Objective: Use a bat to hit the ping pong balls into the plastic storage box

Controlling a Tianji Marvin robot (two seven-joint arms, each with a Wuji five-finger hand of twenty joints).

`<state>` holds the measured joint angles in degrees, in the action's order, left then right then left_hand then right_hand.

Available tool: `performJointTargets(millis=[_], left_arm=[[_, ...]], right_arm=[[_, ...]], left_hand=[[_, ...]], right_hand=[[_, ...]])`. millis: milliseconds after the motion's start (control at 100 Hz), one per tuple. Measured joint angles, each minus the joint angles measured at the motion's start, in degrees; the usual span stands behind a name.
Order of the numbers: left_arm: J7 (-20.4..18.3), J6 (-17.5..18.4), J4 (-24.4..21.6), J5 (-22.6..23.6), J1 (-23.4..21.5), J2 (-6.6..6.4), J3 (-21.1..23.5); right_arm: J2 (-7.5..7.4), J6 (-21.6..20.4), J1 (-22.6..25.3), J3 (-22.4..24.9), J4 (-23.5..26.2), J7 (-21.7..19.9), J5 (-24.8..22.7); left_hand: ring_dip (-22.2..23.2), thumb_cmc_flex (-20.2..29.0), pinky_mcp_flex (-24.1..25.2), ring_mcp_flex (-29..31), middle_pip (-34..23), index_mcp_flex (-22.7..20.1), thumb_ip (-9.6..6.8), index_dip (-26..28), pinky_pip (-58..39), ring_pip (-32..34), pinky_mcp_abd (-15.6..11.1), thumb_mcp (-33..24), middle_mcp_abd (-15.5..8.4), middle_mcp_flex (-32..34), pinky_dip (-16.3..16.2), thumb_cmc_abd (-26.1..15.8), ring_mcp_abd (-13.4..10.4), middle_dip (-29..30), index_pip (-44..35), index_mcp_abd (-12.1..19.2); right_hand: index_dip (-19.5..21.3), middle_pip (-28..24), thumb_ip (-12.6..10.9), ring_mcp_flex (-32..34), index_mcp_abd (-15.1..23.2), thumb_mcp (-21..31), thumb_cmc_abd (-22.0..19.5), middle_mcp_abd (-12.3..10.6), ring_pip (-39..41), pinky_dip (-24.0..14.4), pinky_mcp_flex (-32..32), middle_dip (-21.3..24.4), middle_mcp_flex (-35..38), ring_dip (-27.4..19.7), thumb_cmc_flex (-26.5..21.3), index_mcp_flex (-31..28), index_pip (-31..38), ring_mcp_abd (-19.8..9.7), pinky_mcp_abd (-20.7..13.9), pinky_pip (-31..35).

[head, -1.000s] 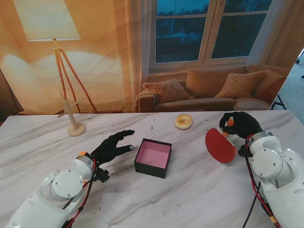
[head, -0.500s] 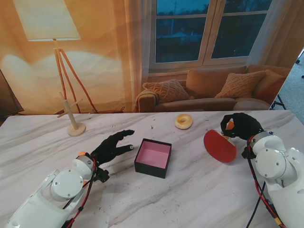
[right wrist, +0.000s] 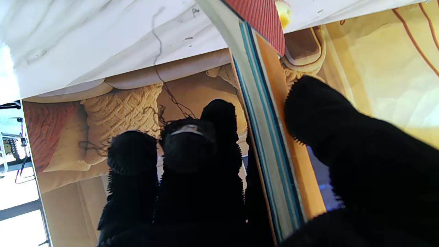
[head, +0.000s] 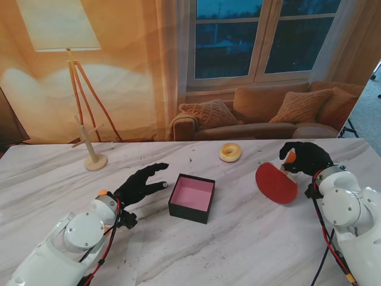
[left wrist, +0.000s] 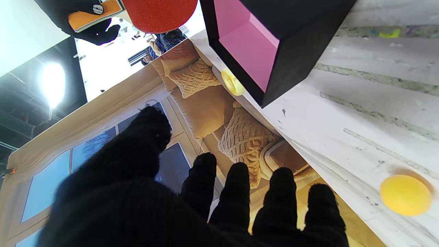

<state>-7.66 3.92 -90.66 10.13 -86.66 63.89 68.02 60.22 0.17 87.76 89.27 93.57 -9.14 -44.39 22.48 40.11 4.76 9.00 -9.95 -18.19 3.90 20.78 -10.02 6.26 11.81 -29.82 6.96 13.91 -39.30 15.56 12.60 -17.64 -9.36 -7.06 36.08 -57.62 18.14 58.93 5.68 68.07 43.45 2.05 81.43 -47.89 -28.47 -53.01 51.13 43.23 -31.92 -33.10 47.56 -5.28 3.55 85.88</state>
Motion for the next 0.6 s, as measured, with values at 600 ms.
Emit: performJointTargets(millis=[600], left_arm=[[-0.07,-0.08,0.01,-0.01,0.04,0.01,-0.01]], right_arm=[[1.39,2.75,2.60,0.67,2.01,0.50,7.64]], left_hand=[[0.02,0.00,0.00,0.00,0.00,-0.01,0.00,0.00,0.00,0.00,0.09,0.01,0.00,0.00,0.00,-0.01,0.01,0.00,0.00,0.00]], right_hand=[[-1.37,9.37,-1.88,3.60,-5.43,1.76,3.18,2.23,-12.57,7.67,-4.41,15.46,0.83,-8.96,0.04,3.84,-2.56,4.83,2.23,2.04]])
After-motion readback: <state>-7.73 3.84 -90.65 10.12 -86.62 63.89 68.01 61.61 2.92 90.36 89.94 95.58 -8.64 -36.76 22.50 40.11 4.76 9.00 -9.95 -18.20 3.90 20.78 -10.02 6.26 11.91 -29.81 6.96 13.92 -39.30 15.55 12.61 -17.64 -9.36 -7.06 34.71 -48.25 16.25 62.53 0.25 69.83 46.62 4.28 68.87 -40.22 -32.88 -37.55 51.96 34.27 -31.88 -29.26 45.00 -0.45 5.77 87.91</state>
